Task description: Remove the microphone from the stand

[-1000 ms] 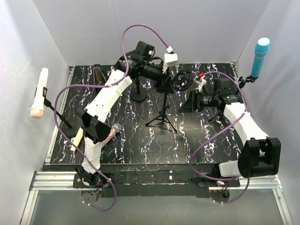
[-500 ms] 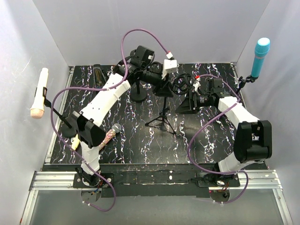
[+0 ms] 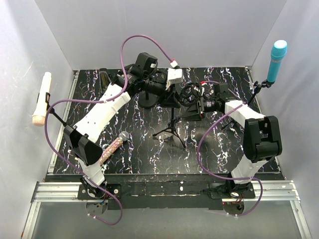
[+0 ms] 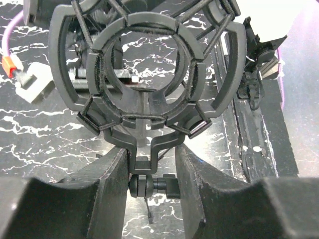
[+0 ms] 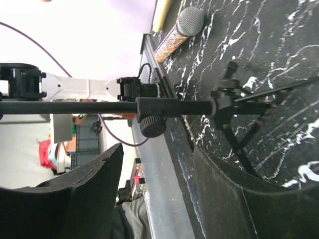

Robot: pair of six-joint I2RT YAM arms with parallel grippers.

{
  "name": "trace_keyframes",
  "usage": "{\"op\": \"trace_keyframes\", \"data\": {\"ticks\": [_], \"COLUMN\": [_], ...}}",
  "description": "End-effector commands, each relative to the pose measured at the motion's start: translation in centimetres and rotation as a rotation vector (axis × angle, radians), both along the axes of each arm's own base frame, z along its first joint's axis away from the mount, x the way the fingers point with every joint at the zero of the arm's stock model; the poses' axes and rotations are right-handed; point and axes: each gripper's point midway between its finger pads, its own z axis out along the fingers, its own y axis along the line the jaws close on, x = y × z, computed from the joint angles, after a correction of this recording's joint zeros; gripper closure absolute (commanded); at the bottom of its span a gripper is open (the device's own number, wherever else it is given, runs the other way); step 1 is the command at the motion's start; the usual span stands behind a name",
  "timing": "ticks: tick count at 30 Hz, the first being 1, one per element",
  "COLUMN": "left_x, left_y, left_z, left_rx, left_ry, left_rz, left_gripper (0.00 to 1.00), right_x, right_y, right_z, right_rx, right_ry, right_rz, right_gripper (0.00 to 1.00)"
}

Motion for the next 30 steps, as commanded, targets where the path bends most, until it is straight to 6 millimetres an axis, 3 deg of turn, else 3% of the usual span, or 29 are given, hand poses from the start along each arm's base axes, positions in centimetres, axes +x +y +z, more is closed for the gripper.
{"op": "trace_keyframes", "data": {"ticks": [1,11,15,21,30], "left_x": [-1.2,-1.0,-1.1,-1.3,-1.4], "left_y": [0.2,0.6,0.6,0.8,1.1], "left_z": [4.5,4.4,4.6,4.9,5.1], "left_rx": [-0.113,-0.109,-0.114,-0.119,-0.121], "left_ry": [-0.149,-0.188,-0.188,-0.198,-0.202], "left_rz": [-0.048,-0.042,-0.035,-0.029,-0.014], "left_gripper": [1.0,1.0,1.0,1.0,1.0], "right_x": [-0.2,-1.1,-0.9,-0.6,-0.4], "right_y": [1.5,3.0,3.1,3.5,3.8], "right_z": [1.8,2.1,1.8,1.1,0.7], "right_rx": [0.086,0.131,0.134,0.119,0.144], "right_ry": [-0.016,0.002,0.015,0.039,0.068], "right_rz": [0.093,0.178,0.178,0.168,0.187], "right_gripper": [0.35,0.51,0.49,0.37,0.45]}}
